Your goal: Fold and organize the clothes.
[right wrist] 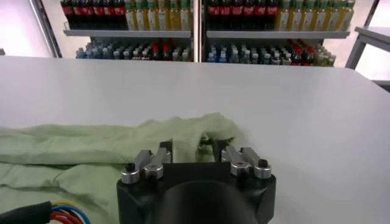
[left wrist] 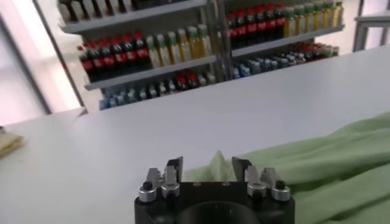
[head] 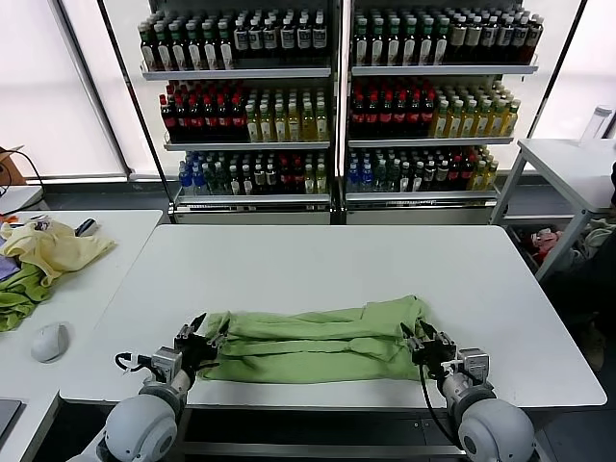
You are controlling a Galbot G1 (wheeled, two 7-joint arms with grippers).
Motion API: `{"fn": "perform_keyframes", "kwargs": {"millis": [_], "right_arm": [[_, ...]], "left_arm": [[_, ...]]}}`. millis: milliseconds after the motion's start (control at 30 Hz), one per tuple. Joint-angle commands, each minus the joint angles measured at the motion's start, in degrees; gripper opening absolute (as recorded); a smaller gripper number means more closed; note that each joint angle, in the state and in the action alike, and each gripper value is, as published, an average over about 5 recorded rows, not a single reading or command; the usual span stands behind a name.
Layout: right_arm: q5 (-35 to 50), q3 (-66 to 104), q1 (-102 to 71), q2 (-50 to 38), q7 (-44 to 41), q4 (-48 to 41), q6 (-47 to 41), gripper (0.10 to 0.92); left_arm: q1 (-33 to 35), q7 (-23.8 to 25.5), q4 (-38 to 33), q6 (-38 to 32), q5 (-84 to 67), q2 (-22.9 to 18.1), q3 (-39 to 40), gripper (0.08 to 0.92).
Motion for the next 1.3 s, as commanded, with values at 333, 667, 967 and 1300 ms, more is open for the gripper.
{"fn": "perform_keyframes", "kwargs": {"millis": [333,667,967,1300], "right_arm": [[-0.9,-0.3,-1.5,0.1,0.0,1.1,0.3,0.82],[0.0,-0.3,-0.7,-0.1,0.2,1.0,0.2,0.823],[0.7,-0.2,-0.3,-0.1,0.3,1.1,0.1,0.823],[1.6,-0.2,0.6,-0.1,0.8,1.1,0.7,0.823]], "left_arm": [[2.2,-5.3,2.7,-0.6,6.7,-12.4,-0.4,0.82],[2.3,-4.3,4.4,0.7,2.3,-11.9,-0.9,0.646],[3.4,-0.4,3.9,2.7,-9.9,-11.0,-3.5,0.386],[3.5,5.4,3.6,3.5,-27.1,-8.3,-13.3,0.136]]}}
